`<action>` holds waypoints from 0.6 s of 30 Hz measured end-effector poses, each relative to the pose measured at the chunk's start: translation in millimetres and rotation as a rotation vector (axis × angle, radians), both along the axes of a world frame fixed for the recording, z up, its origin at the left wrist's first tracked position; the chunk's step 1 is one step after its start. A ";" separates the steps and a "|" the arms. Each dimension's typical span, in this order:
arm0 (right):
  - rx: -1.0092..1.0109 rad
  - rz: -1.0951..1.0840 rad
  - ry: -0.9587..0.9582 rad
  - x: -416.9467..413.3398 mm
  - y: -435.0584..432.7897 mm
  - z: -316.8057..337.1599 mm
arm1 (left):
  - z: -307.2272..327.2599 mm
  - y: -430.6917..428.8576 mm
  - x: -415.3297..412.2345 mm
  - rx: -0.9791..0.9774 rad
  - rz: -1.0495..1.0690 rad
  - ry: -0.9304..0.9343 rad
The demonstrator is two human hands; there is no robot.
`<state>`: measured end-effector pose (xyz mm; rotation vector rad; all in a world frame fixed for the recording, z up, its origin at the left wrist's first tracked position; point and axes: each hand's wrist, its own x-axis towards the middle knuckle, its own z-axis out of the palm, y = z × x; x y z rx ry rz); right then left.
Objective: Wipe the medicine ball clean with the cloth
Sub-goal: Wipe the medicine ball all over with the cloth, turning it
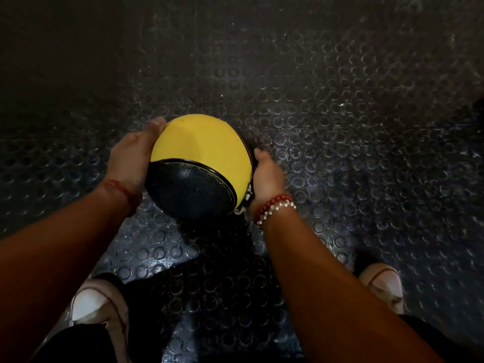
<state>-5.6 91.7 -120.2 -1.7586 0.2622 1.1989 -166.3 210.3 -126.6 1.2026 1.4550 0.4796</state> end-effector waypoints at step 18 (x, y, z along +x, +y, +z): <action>0.223 -0.071 -0.642 -109.8 -33.6 10.1 | 25.5 -15.4 31.6 0.147 -0.251 0.097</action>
